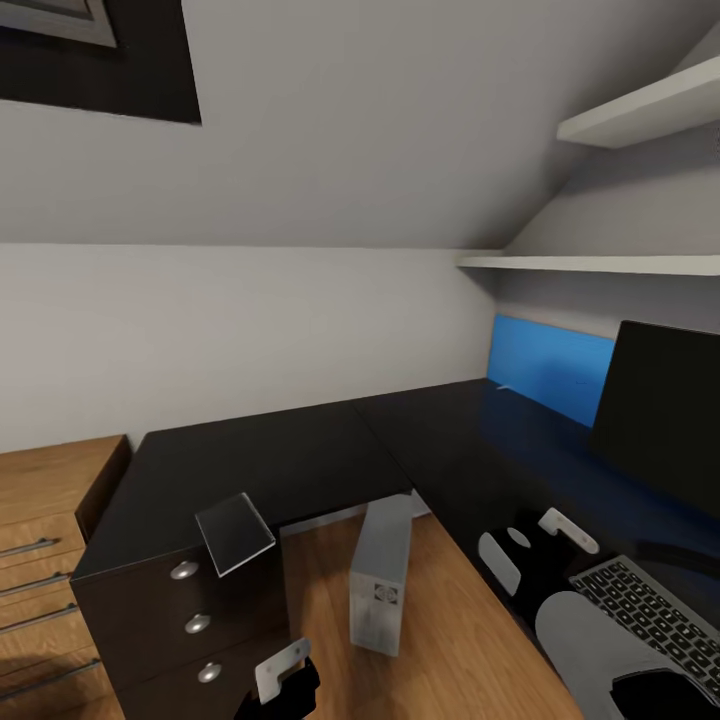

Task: In the bedroom, organize the workspace by keeping the computer under the desk, ensuring the monitor is on the desk, placing the keyboard on the desk next to the monitor, placing the mouse on the desk next to the keyboard, moving the folder from the swivel chair onto the desk next to the mouse, stacking the notebook on top of the folder with the pen on top of the notebook, and positioning the swivel chair next to the desk.

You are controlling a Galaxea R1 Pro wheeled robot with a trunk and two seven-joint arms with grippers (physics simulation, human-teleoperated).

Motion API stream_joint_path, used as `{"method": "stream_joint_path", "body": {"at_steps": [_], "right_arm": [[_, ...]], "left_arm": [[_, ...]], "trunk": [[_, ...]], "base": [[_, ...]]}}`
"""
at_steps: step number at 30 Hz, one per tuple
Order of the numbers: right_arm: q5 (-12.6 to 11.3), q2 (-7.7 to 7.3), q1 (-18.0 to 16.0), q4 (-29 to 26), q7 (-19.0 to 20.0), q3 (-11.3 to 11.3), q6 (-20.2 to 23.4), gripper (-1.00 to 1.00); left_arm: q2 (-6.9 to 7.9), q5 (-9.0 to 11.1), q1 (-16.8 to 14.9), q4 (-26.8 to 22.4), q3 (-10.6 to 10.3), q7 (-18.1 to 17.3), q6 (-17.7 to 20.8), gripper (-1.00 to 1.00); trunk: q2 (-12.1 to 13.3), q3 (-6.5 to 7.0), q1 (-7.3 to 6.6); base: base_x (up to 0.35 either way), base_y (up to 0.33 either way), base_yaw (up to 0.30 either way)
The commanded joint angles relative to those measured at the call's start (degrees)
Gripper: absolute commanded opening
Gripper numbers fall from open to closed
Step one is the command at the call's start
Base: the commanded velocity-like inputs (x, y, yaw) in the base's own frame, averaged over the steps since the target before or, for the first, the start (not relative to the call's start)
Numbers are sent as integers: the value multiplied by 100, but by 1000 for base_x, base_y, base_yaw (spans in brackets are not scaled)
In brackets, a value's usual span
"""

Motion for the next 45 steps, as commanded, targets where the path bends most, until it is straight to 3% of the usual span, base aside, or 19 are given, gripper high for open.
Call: {"method": "stream_joint_path", "body": {"at_steps": [1, 16, 17, 37, 42, 45], "right_arm": [[-55, -8, -4, -4, -36, 48, -25, -100], [-56, 6, -4, 5, -36, 62, -22, -100], [-56, 7, -4, 5, -36, 64, -20, 100], [-47, 15, -4, -9, -36, 86, -25, 100], [-29, 17, 2, -400, -50, 100, -302, 100], [130, 24, 4, -539, -76, 126, -393, 100]], "left_arm": [[3, 60, -7, -3, -19, 20, -58, 100], [3, 60, -7, -3, -18, 24, -58, 100], [3, 59, -7, -3, -18, 25, -58, 100], [3, 68, -7, 3, -19, 16, -55, 100], [3, 69, -7, 41, -18, 9, -50, 100], [3, 65, -7, 99, -18, 1, -49, 100]], "trunk": [[-3, -3, 0], [-3, 5, 0], [-3, 5, 0], [-3, 5, 0], [-3, 23, 0], [-3, 40, 0]], "base": [[0, 0, -100], [0, 0, -14], [0, 0, 0], [0, 0, 0], [0, 0, 112], [0, 0, 180]]}}
